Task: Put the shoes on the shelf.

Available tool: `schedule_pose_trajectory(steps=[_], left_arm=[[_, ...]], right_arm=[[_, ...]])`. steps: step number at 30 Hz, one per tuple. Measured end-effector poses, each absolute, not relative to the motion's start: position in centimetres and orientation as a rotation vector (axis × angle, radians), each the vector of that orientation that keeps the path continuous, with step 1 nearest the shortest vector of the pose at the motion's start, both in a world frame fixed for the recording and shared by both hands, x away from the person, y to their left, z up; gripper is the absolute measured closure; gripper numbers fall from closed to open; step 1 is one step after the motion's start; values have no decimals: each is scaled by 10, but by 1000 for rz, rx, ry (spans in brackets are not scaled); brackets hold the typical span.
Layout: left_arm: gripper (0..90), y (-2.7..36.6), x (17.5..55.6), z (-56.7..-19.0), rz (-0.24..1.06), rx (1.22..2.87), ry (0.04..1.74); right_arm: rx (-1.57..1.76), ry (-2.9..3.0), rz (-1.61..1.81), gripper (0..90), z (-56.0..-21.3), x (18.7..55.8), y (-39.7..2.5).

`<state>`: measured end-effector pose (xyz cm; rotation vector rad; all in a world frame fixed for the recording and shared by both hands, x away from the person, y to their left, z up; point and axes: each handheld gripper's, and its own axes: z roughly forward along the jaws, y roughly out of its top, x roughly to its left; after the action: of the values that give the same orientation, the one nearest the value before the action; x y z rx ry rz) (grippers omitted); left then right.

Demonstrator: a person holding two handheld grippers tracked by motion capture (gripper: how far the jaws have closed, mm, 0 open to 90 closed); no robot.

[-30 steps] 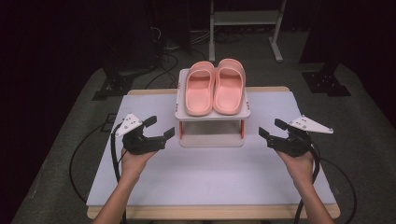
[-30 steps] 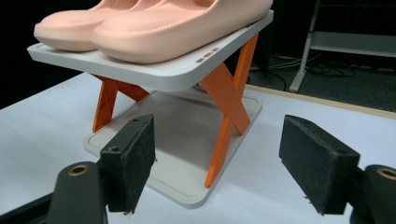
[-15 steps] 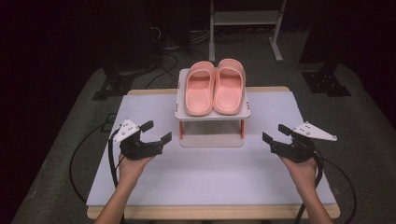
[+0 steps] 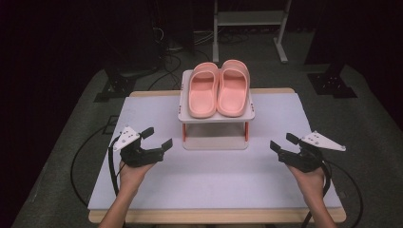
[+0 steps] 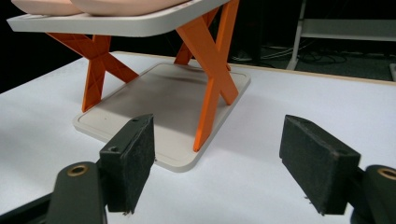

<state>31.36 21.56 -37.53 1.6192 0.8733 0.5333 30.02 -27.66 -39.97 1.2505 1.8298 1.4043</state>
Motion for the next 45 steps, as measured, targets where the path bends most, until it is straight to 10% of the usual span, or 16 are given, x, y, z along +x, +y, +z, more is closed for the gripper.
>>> schedule_pose_trajectory(steps=[45], left_arm=[[96, 233, 279, -415, 581, 1607, 918]], right_arm=[[1309, 1833, 1385, 206, -437, 262, -298]])
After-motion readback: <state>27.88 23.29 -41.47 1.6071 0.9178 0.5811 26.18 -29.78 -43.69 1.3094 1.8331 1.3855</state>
